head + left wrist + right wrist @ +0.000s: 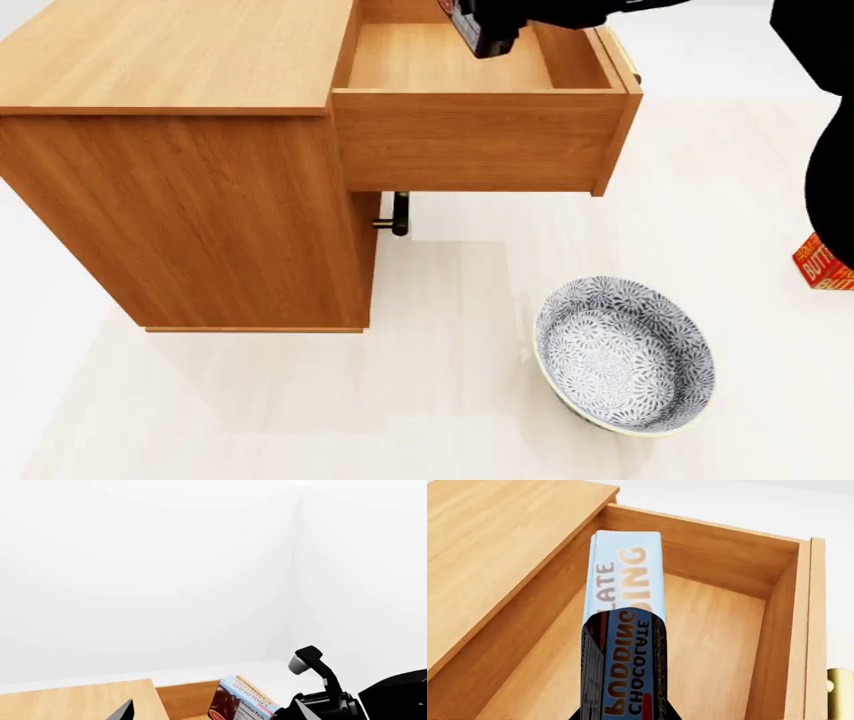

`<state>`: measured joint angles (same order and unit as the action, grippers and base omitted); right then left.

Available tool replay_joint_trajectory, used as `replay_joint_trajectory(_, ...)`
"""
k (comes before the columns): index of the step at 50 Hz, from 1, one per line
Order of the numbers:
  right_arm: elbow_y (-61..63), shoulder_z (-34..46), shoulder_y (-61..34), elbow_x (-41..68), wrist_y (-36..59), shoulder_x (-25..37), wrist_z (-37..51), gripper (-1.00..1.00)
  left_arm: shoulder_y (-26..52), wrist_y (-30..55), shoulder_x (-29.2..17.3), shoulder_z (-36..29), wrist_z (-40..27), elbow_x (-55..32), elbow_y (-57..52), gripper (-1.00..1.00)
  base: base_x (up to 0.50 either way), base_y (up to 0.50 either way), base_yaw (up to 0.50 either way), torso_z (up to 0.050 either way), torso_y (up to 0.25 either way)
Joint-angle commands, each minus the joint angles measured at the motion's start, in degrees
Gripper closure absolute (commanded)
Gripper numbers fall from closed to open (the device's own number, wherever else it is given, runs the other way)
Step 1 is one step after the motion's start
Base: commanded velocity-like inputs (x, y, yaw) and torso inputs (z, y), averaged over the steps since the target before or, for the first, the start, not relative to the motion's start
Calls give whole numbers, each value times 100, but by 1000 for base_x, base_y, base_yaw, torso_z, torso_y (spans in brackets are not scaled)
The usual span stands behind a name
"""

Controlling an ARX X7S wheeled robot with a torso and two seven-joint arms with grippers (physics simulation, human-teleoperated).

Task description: Put the chocolate pudding in the top drawer of the cabinet and close it.

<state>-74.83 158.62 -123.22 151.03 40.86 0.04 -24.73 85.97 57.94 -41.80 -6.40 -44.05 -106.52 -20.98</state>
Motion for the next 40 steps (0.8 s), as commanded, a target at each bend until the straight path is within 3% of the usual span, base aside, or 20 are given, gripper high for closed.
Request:
replay_joint_trajectory(1,-16,-891,37,-871,-7,-4,125,100,-49,-18,-46,-1,30,37,-43,-100,0,0,0,0,0)
replay_joint_trajectory(18,-16,-2247,47,-2313,91,-4,325,100,-97,-63,-134,14,-3,-7,-91,-100,0,0,0,0,-9)
replay_joint_trajectory(40,-16,-2740,95,-2876,143,-4,322,100,-35,-102,-137,-46,16,5,-50,-100,0,0,0,0,-108)
